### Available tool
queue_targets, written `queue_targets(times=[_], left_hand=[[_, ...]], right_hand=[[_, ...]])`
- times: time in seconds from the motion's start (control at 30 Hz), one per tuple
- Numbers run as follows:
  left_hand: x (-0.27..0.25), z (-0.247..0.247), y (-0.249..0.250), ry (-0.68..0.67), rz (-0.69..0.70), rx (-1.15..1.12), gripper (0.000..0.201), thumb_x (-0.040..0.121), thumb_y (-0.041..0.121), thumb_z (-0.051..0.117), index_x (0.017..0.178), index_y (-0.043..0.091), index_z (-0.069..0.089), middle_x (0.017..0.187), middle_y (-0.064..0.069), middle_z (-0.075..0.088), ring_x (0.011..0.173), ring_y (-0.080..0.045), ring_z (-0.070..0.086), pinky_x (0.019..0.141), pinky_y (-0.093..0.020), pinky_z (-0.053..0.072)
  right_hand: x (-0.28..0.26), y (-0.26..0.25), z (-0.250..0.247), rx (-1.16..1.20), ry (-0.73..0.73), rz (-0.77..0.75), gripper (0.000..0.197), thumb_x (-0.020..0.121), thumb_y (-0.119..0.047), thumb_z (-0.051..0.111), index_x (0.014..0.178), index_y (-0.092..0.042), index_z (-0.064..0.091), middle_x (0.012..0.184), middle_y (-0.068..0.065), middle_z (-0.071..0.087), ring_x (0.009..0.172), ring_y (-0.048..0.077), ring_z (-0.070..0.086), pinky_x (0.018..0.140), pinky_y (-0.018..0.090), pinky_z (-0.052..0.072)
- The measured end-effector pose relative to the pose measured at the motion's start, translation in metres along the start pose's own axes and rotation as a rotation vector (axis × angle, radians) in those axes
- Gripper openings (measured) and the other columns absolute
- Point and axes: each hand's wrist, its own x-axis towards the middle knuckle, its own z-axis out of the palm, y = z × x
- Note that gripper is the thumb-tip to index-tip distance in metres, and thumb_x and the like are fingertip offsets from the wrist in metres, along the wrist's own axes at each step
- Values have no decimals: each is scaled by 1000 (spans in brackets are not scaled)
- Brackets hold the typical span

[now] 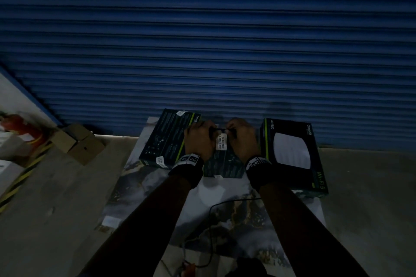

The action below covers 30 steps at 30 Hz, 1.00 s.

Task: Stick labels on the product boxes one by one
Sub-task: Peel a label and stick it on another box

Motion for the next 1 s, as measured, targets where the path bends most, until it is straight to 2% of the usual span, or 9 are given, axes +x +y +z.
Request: queue_targets(times=[0.13, 0.17, 0.27, 0.4, 0.47, 0.63, 0.8, 0.93, 1.0], left_hand=[[7, -3, -2, -8, -6, -96, 22, 99, 42, 57, 97, 23, 68, 95, -3, 71, 94, -31, 64, 87, -39, 39], [5, -7, -6, -19, 36, -123, 29, 99, 46, 55, 99, 22, 69, 97, -3, 72, 93, -29, 66, 86, -37, 42], [-1, -17, -17, -127, 151, -182, 48, 90, 56, 56, 116, 17, 69, 109, -6, 72, 98, -25, 67, 85, -34, 53], [2, -13, -23, -171, 132, -177, 48, 87, 45, 73, 124, 15, 66, 118, -7, 69, 105, -25, 66, 90, -37, 55], [5, -8, -18, -108, 102, -160, 37, 87, 38, 75, 117, 17, 68, 112, -7, 71, 99, -26, 67, 87, -37, 55], [13, -1, -7, -35, 3, -121, 21, 87, 51, 65, 91, 30, 67, 92, 2, 72, 85, -25, 67, 81, -45, 54], [12, -6, -16, -85, 78, -123, 42, 86, 64, 65, 105, 26, 67, 104, 0, 71, 94, -24, 67, 84, -43, 53], [10, -18, -18, -270, 97, -166, 52, 86, 52, 75, 124, 18, 63, 119, -6, 66, 107, -23, 63, 93, -37, 50], [13, -21, -17, -380, 82, -205, 55, 86, 44, 79, 130, 18, 59, 124, -6, 64, 114, -23, 61, 98, -34, 48]], right_hand=[[-1, -1, -4, 13, -25, -12, 15, 88, 0, 63, 100, -9, 67, 100, 9, 66, 91, 22, 61, 80, 40, 55], [-2, 0, -6, 43, -51, -21, 12, 91, -12, 66, 103, -10, 67, 102, 8, 66, 93, 20, 61, 81, 39, 55], [-5, 0, -17, 77, -167, -30, 44, 86, -49, 74, 109, -13, 65, 105, 3, 64, 98, 16, 60, 84, 28, 51], [0, 1, -20, 52, -249, 7, 44, 78, -30, 88, 112, -14, 66, 110, 1, 61, 102, 15, 58, 90, 27, 50], [2, -2, -17, 35, -179, 29, 35, 80, -22, 86, 108, -12, 68, 108, 2, 65, 98, 12, 58, 88, 25, 50], [4, -7, -9, -17, -16, -18, 16, 81, 5, 69, 89, -8, 70, 93, 9, 68, 85, 20, 63, 76, 34, 52], [4, -6, -14, -8, -86, -29, 17, 83, -2, 77, 99, -5, 70, 98, 10, 66, 88, 16, 60, 80, 2, 37], [2, -1, -22, 21, -240, -24, 40, 79, -9, 85, 115, -5, 67, 112, 7, 61, 100, 10, 56, 90, 10, 43], [2, 1, -25, 53, -293, -8, 49, 77, -14, 88, 119, -5, 65, 114, 1, 56, 103, 6, 53, 91, 1, 38]])
